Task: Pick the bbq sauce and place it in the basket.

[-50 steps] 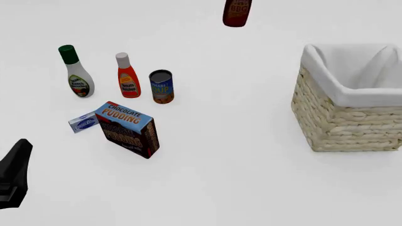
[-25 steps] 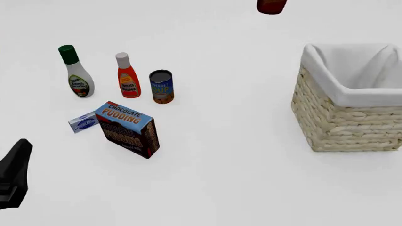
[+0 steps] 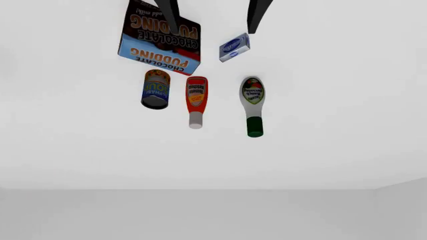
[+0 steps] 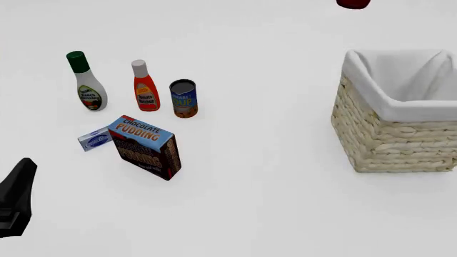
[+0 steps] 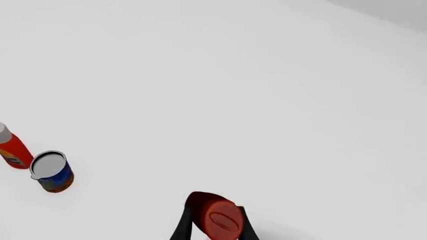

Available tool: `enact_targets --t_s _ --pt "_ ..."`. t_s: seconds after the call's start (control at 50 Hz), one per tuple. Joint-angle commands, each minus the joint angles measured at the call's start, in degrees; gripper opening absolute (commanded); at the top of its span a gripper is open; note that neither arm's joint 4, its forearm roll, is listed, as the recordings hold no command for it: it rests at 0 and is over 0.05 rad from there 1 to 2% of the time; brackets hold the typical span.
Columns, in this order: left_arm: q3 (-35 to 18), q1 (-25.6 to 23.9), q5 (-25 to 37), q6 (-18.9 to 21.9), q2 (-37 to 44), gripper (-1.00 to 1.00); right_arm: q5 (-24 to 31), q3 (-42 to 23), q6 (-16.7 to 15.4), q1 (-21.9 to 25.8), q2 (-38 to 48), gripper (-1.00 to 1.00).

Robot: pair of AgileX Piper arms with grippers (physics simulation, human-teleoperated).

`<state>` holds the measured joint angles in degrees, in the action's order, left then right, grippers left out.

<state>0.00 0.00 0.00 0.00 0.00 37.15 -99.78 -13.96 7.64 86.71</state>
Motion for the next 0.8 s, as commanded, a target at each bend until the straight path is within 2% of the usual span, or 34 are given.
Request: enact_targets --t_s 0.02,0.34,0.8 --pt "0.0 0.0 0.0 0.0 0.0 1.0 -0.34 1.6 0.69 -4.46 -3.05 -1.0" --pt "0.0 0.0 0.0 0.0 0.0 1.0 -0.9 5.21 0.52 -11.44 -6.73 -1.0" --pt "0.0 0.0 0.0 0.0 0.0 1.0 -3.92 12.21 0.1 -18.48 -9.26 -1.0"
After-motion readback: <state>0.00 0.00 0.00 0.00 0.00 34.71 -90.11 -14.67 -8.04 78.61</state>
